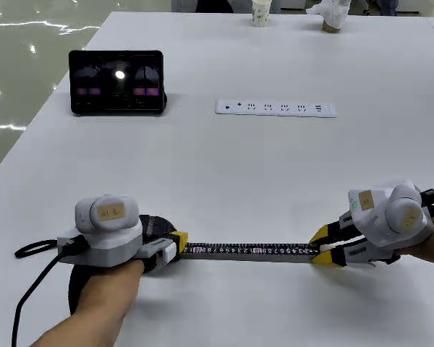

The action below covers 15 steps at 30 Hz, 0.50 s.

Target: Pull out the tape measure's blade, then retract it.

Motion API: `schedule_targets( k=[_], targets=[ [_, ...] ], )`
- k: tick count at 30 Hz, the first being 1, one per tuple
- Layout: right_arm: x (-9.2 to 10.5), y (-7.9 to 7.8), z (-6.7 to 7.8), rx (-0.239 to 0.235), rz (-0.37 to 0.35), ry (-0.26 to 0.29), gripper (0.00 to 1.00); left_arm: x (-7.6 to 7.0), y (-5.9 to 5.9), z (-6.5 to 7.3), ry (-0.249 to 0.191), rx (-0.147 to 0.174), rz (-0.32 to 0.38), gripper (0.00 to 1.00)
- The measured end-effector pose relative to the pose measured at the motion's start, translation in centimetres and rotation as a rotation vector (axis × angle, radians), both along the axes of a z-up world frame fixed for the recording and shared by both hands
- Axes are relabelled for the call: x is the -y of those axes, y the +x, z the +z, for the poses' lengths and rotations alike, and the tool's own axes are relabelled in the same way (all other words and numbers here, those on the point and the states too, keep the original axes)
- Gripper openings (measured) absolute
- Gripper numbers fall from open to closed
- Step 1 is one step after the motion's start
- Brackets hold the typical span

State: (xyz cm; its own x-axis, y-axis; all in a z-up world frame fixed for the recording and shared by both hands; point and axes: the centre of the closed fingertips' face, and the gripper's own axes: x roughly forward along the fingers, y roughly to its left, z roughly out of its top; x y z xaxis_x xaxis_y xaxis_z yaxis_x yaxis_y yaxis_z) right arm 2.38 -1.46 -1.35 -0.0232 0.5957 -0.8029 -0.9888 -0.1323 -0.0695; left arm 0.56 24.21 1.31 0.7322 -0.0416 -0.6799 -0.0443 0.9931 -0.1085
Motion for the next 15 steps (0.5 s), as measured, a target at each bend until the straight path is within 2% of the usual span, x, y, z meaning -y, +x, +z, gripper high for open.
schedule_targets(
  k=[10, 15],
  targets=[
    [0.01, -0.12, 0.04, -0.002, -0.004, -0.003, 0.10, -0.02, 0.02, 0.03, 0.015, 0.006, 0.003, 0.62],
    [0.04, -0.18, 0.02, -0.008, 0.001, -0.011, 0.10, -0.09, 0.00, -0.01, 0.020, -0.008, 0.000, 0.61]
  ],
)
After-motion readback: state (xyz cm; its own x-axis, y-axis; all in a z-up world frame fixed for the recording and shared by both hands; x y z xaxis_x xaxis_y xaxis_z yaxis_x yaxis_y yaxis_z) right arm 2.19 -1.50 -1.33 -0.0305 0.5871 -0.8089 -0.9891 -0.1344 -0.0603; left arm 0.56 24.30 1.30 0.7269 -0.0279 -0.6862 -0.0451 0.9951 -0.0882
